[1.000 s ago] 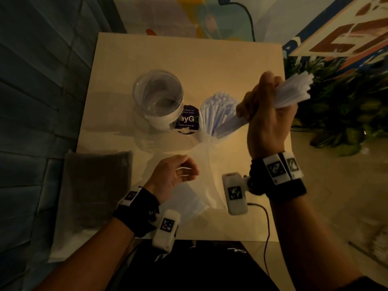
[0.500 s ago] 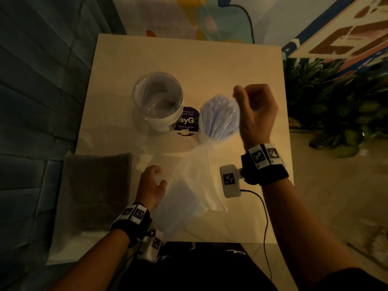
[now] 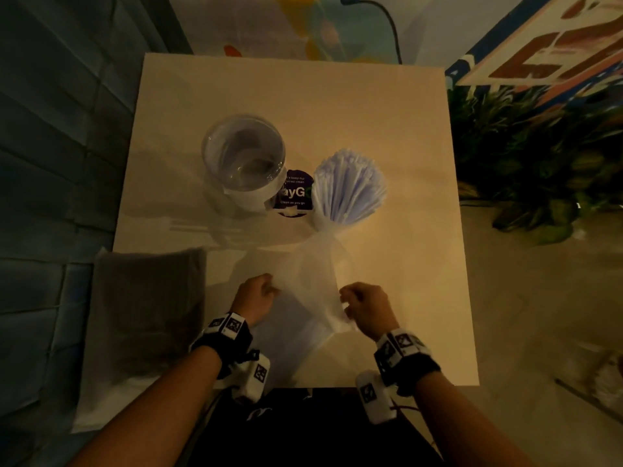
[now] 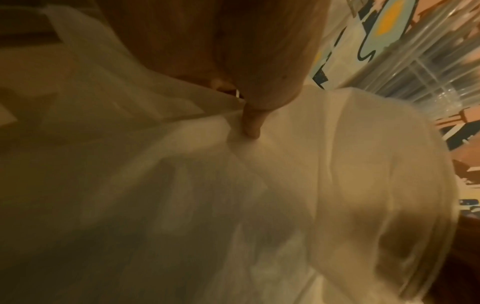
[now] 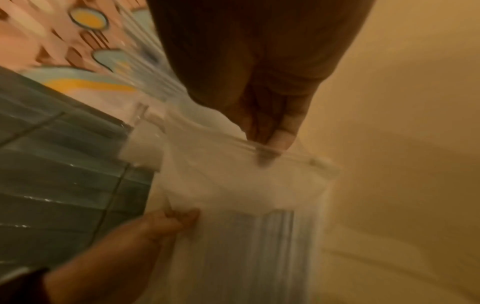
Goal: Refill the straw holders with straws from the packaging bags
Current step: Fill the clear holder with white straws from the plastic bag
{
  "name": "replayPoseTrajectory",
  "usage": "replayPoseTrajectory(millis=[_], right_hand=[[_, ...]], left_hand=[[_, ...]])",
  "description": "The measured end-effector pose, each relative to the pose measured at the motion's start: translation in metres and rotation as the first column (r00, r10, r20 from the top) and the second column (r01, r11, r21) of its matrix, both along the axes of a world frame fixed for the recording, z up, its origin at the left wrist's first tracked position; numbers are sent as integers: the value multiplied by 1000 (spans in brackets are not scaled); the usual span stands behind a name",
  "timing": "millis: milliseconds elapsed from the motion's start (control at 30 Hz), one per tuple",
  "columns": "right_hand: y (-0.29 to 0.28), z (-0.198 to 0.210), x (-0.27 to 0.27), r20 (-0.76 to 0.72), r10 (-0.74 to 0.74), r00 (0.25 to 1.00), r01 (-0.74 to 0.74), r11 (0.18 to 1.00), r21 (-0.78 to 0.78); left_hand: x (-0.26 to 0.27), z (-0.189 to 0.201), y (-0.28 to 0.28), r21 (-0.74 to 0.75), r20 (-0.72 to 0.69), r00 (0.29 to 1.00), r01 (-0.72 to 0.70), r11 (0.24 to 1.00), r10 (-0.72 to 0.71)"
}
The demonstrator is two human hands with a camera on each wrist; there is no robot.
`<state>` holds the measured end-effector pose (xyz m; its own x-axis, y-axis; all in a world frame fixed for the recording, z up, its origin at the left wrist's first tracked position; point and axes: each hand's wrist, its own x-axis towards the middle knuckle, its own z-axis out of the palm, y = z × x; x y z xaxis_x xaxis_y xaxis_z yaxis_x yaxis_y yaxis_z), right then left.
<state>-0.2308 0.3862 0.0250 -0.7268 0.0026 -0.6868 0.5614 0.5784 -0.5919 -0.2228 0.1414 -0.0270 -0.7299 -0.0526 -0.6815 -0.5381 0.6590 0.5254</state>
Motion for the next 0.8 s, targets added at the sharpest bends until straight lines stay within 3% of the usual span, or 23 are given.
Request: replayPoseTrajectory(millis=[100, 233, 300, 367, 433, 633, 800], right_hand=[[-16, -2, 1, 58, 160, 985, -163, 986, 47], [-32, -12, -7, 141, 224, 964, -234, 971, 58], [-35, -18, -9, 174, 188, 967, -200, 978, 53], [-34, -18, -9, 200, 51, 978, -54, 998, 9], [-33, -17, -8, 178, -26, 984, 31, 999, -27], [-29, -8, -7, -15, 87, 996, -86, 994, 68], [-23, -3, -11, -203, -125, 971, 119, 992, -40]], left_hand=[[4, 3, 1, 91, 1, 1000, -3, 996, 3], [9, 13, 9, 284, 4, 999, -44, 958, 44], [11, 19, 16, 354, -4, 997, -68, 933, 74], [12, 20, 20, 394, 0, 996, -83, 915, 90], [13, 20, 19, 395, -15, 996, -76, 916, 89], [10, 18, 19, 302, -82, 997, 26, 953, -1], [7, 22, 20, 211, -106, 983, 171, 962, -152]])
